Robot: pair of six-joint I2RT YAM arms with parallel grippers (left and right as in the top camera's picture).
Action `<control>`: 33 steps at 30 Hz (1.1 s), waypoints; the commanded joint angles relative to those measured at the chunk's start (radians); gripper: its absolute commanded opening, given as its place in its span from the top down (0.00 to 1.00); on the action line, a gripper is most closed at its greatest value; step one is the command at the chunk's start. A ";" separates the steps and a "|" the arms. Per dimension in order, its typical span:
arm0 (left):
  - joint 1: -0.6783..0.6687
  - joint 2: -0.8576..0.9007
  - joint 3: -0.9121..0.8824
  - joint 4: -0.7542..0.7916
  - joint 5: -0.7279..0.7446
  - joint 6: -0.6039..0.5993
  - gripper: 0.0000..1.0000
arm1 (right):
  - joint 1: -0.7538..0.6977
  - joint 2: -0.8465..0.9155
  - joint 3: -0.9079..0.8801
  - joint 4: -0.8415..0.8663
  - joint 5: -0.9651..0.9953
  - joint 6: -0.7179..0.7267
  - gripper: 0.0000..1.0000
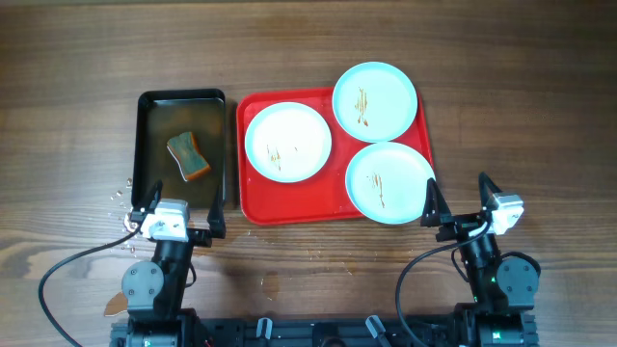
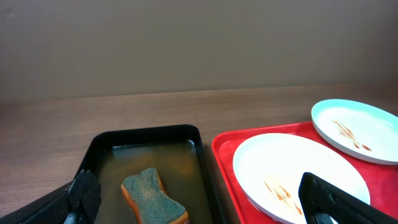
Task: Clean dirty plates on tray and stack at the side
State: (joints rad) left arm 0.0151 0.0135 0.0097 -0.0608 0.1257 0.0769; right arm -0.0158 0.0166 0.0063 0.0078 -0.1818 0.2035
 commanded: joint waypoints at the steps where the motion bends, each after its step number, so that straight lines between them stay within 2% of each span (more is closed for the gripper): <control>1: 0.008 -0.007 -0.004 -0.004 0.012 -0.006 0.00 | 0.005 0.006 -0.001 0.005 0.010 -0.001 0.00; 33: 0.008 -0.007 -0.004 -0.003 0.012 -0.005 0.00 | 0.005 0.006 -0.001 0.006 -0.003 0.009 0.00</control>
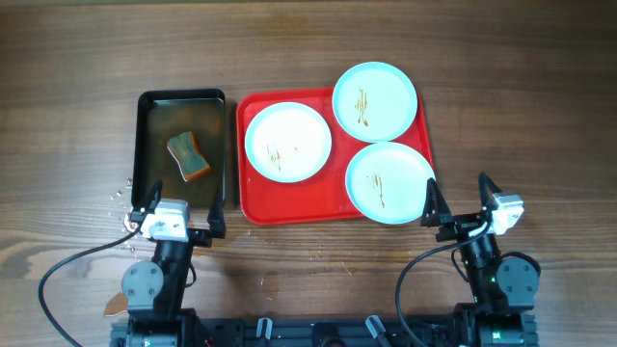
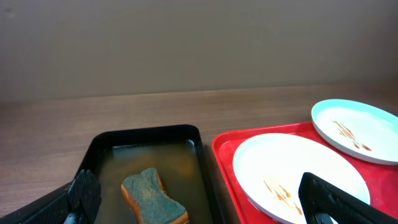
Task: Clean dirty plates on tray and stack at the side
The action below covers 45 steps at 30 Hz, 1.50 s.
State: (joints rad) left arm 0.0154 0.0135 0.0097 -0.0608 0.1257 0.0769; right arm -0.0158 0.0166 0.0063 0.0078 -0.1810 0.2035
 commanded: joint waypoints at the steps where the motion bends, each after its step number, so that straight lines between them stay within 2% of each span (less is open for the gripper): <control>1: 0.007 -0.007 -0.004 -0.003 0.013 -0.006 0.00 | 0.005 0.006 -0.001 0.007 -0.015 0.009 0.00; 5: 0.007 -0.007 -0.004 0.031 0.031 -0.085 0.00 | 0.005 0.006 -0.001 0.021 -0.107 0.008 0.00; 9: 0.007 -0.002 0.030 -0.002 0.106 -0.095 0.00 | 0.005 0.009 0.014 0.021 -0.191 0.008 0.00; 16: 0.007 0.156 0.308 -0.185 0.147 -0.168 0.00 | 0.005 0.125 0.174 0.012 -0.268 0.041 0.00; 26: 0.007 0.656 0.847 -0.576 0.267 -0.168 0.00 | 0.005 0.584 0.536 -0.161 -0.397 0.039 0.00; 33: 0.007 1.017 1.231 -0.947 0.267 -0.167 0.00 | 0.005 0.893 0.849 -0.460 -0.399 -0.016 0.00; 36: 0.007 1.099 1.306 -1.010 0.267 -0.168 0.00 | 0.006 1.014 0.990 -0.608 -0.404 -0.053 0.00; 41: 0.007 1.142 1.308 -1.036 0.279 -0.168 0.00 | 0.006 1.213 1.210 -0.860 -0.405 -0.114 0.00; 43: 0.007 1.152 1.308 -1.035 0.278 -0.168 0.00 | 0.006 1.281 1.235 -0.808 -0.433 -0.089 0.00; 45: 0.007 1.152 1.308 -1.024 0.278 -0.168 0.00 | 0.006 1.317 1.235 -0.755 -0.438 0.010 0.00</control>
State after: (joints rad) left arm 0.0154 1.1557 1.2961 -1.0966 0.3809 -0.0883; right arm -0.0154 1.2739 1.2114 -0.7868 -0.5838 0.1333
